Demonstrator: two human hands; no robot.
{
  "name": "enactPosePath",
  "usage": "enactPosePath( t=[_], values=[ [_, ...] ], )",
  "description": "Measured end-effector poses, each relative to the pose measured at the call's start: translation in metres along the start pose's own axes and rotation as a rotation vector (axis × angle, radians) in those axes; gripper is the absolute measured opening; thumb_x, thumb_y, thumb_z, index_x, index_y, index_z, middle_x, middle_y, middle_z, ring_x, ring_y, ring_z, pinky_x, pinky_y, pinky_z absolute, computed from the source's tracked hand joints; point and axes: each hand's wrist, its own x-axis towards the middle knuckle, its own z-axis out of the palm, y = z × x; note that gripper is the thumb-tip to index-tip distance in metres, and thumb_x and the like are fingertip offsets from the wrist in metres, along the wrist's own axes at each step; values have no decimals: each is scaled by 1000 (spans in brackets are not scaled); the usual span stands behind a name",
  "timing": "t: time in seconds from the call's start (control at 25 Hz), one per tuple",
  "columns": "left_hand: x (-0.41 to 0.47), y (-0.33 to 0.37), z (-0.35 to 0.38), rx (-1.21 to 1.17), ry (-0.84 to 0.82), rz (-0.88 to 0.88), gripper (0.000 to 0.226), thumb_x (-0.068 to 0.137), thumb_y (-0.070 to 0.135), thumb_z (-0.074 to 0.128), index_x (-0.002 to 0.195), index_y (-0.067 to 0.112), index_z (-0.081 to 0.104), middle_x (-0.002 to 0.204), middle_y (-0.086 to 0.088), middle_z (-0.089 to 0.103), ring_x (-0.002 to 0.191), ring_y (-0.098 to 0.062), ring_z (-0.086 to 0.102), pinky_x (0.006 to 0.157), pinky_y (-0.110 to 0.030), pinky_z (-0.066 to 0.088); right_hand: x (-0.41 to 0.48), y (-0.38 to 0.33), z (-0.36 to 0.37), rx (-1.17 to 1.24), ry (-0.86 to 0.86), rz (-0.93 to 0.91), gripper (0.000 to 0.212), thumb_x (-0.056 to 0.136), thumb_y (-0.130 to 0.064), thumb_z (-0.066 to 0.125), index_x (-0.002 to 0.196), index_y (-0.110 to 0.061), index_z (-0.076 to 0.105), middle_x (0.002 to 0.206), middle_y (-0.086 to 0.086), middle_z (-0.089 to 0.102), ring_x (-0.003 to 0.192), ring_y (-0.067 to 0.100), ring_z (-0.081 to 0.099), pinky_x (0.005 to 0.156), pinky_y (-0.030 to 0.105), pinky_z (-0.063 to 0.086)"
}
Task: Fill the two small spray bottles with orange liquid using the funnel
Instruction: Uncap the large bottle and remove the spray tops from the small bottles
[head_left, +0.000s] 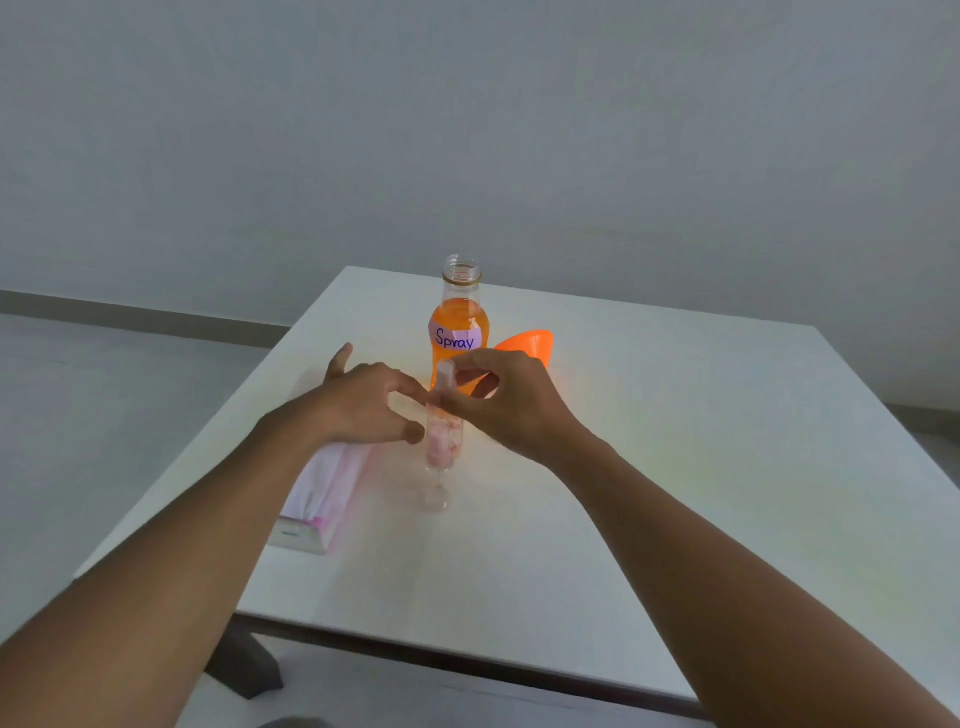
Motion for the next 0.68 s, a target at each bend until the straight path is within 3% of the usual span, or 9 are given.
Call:
enactPosePath(
  t=[0.08,0.16,0.24,0.32,0.4,0.48,0.56,0.68],
  values=[
    [0,3,-1,-41,31,-12,37,73,47,66,110,42,67,86,23,56,98,-7,51,120,-47,-9,7,1,-2,-29,-68,19,23,86,-37,80,99,-19,80,87,-11,74,70,-1,62,59,9,41],
    [0,2,-8,-122,51,-6,43,60,59,61,102,49,67,97,21,64,99,-6,55,121,-45,-3,7,0,-10,5,-22,-8,21,86,-36,79,94,-17,81,85,-6,76,73,8,67,59,13,46],
    [-3,3,-17,-245,87,-3,46,54,66,66,98,54,68,106,18,66,115,-12,52,118,-43,21,2,-9,-21,73,54,-43,25,88,-38,77,96,-16,80,87,-5,78,76,9,71,64,14,50],
    [-8,15,-27,-415,103,76,42,61,56,79,101,46,71,112,18,68,121,-9,53,109,-39,38,-5,-19,-35,173,119,-52,26,87,-41,77,96,-17,79,89,-6,78,77,7,72,69,20,54],
    [-14,34,-34,-528,128,221,33,70,39,86,100,33,74,105,14,73,108,-1,64,101,-33,48,-11,-26,-49,269,169,-54,24,86,-40,78,95,-17,78,91,-5,79,82,13,74,78,36,61],
    [-19,55,-41,-541,160,319,33,71,37,86,101,28,74,97,9,76,96,-5,70,92,-29,53,-17,-32,-66,299,209,-51,23,86,-37,77,97,-16,77,95,-5,78,84,18,74,81,50,61],
    [-25,74,-45,-562,113,355,37,69,43,81,101,25,73,95,7,76,92,-8,71,85,-26,51,-25,-36,-85,291,224,-60,20,89,-31,76,99,-14,78,97,-6,78,83,16,73,80,50,61],
    [-34,102,-44,-595,-2,399,34,74,42,77,99,20,73,95,2,76,94,-14,72,89,-32,52,-41,-35,-117,324,162,-107,10,92,-22,75,95,-13,76,99,-4,76,87,10,70,80,34,53]
  ],
)
